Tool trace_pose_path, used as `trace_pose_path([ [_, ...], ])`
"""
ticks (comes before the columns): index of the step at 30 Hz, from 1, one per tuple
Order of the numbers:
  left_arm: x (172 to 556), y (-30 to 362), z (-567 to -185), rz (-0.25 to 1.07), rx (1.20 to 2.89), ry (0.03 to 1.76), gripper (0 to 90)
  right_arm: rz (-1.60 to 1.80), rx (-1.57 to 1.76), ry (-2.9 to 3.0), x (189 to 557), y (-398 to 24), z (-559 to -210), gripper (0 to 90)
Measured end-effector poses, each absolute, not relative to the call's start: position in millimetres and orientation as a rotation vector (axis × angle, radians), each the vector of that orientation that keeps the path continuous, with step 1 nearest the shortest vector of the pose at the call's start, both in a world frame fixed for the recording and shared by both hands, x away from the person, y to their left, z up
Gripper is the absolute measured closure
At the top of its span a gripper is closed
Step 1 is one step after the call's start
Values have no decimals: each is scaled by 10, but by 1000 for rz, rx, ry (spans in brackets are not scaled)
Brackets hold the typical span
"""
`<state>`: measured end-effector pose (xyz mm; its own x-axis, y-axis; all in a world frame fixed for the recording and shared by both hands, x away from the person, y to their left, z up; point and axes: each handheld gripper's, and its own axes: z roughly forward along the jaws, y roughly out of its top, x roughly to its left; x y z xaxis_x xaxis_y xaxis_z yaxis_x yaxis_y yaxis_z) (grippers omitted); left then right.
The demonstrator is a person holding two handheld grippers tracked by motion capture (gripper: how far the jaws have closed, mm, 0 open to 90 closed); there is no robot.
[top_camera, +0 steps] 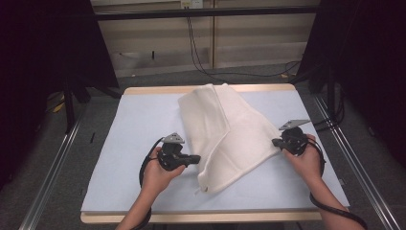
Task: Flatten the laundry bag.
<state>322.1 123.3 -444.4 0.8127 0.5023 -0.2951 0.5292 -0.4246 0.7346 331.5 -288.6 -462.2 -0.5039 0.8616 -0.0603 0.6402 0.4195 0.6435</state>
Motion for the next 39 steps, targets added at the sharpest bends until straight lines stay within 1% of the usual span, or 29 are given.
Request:
trace_pose_path([
  [4,3189,1305,-4451,-21,2089,768,900,802,1281,2299,3303,-2885,-4664,899],
  [6,3179,1337,-4448,-13,2095,769,900,835,1273,2267,3277,-2867,-4642,863],
  [7,3179,1337,-4448,-13,2095,769,900,835,1273,2267,3277,-2867,-4642,863],
  [8,3179,1337,-4445,-6,2098,769,900,858,1291,2260,3254,-2847,-4620,834],
  [9,3179,1338,-4445,-4,2096,768,900,892,1270,2259,3240,-2822,-4605,778],
  [10,3172,1330,-4447,5,2093,762,900,956,1268,2270,3174,-2700,-4581,680],
  [11,3172,1330,-4447,5,2093,762,900,956,1268,2270,3174,-2700,-4581,680],
  [12,3167,1334,-4443,14,2100,755,900,980,1228,2310,3104,-2567,-4589,595],
  [13,3163,1336,-4443,15,2100,759,900,989,1202,2335,3061,-2481,-4611,554],
  [14,3154,1338,-4443,21,2098,764,900,984,1168,2369,3026,-2398,-4641,529],
  [15,3154,1338,-4443,21,2098,764,900,984,1168,2369,3026,-2398,-4641,529],
  [16,3143,1350,-4437,31,2110,764,900,950,1123,2410,2965,-2268,-4710,492],
  [17,3138,1360,-4438,28,2107,765,900,946,1113,2423,2947,-2227,-4749,486],
  [18,3138,1360,-4438,28,2107,765,900,946,1113,2423,2947,-2227,-4749,486],
  [20,3133,1419,-4443,22,2095,778,900,956,1119,2420,2952,-2223,-4793,560],
  [22,3133,1468,-4447,11,2097,788,900,944,1146,2421,2962,-2232,-4783,608],
  [23,3127,1488,-4447,7,2094,797,900,930,1116,2436,2961,-2215,-4771,679],
  [24,3122,1515,-4443,31,2096,804,900,922,1107,2455,2952,-2188,-4758,743],
  [25,3122,1515,-4443,31,2096,804,874,922,1107,2455,2952,-2188,-4758,743],
  [26,3126,1556,-4437,34,2087,815,874,909,1093,2469,2944,-2160,-4750,790],
  [27,3129,1585,-4430,29,2075,828,800,906,1070,2491,2934,-2126,-4744,900],
  [28,3129,1627,-4419,46,2051,840,800,906,1070,2491,2934,-2126,-4744,900],
  [31,3122,1749,-4382,76,2045,856,741,888,1082,2492,2947,-2106,-4734,900],
  [32,3121,1792,-4377,100,2048,864,741,888,1082,2492,2947,-2106,-4734,900],
  [34,3131,1875,-4390,130,2041,881,664,869,1081,2474,2944,-2103,-4730,900],
  [35,3139,1913,-4406,137,2050,890,643,858,1086,2470,2945,-2109,-4726,900],
  [36,3154,1982,-4440,133,2041,910,649,836,1099,2450,2970,-2153,-4720,900],
  [37,3161,2006,-4454,140,2036,922,637,829,1099,2441,2990,-2185,-4722,900],
  [39,3171,2031,-4464,142,2039,926,587,790,1129,2412,3036,-2285,-4710,900],
])
